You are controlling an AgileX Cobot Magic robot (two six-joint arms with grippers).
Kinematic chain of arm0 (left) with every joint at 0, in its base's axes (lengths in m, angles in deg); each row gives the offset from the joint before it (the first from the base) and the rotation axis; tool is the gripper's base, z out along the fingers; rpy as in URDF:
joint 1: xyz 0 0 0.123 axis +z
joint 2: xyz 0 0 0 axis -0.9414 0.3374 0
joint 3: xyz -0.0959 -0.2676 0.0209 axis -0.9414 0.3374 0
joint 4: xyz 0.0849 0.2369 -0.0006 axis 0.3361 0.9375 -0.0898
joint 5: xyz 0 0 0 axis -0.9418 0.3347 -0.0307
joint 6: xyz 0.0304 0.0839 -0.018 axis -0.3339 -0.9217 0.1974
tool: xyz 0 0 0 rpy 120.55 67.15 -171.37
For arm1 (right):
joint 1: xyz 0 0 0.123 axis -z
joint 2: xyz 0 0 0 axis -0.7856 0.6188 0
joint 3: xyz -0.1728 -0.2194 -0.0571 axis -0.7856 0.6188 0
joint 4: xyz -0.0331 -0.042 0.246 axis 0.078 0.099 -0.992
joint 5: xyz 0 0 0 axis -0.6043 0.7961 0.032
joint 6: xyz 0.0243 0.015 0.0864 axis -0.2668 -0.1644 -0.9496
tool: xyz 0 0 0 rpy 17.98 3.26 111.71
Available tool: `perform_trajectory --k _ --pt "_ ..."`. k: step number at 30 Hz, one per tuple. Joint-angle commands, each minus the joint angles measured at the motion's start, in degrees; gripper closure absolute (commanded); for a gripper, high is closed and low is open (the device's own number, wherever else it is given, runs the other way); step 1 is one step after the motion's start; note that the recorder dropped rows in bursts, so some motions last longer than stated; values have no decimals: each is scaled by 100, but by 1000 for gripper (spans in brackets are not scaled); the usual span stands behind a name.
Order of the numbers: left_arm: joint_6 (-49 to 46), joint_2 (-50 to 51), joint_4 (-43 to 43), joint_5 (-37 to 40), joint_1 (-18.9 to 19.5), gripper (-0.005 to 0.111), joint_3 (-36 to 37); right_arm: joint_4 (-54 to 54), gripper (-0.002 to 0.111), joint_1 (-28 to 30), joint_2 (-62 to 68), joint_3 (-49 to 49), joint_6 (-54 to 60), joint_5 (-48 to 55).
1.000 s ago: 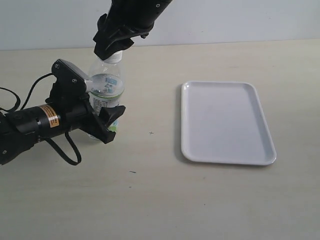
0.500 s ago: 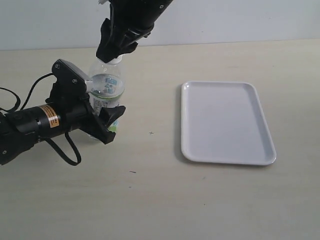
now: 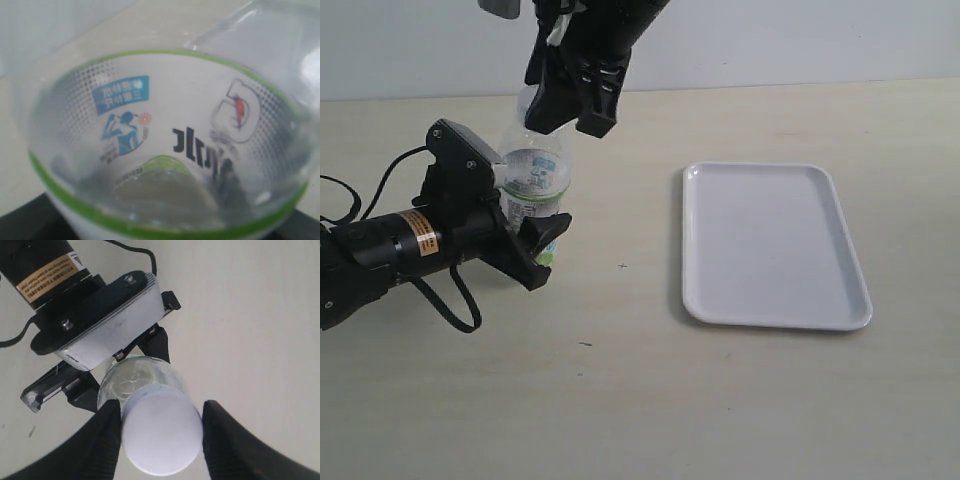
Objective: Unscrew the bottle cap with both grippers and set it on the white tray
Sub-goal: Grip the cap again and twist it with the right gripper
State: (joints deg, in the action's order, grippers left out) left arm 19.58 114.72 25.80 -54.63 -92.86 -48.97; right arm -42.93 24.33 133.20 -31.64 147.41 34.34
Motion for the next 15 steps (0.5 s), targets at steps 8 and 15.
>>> perform_trajectory --k 8,15 --pt "86 -62 -66 -15 -32 107 -9 145 108 16 7 16 2401 235" --pt "76 -62 -66 -15 -32 107 -9 145 108 16 7 16 3694 498"
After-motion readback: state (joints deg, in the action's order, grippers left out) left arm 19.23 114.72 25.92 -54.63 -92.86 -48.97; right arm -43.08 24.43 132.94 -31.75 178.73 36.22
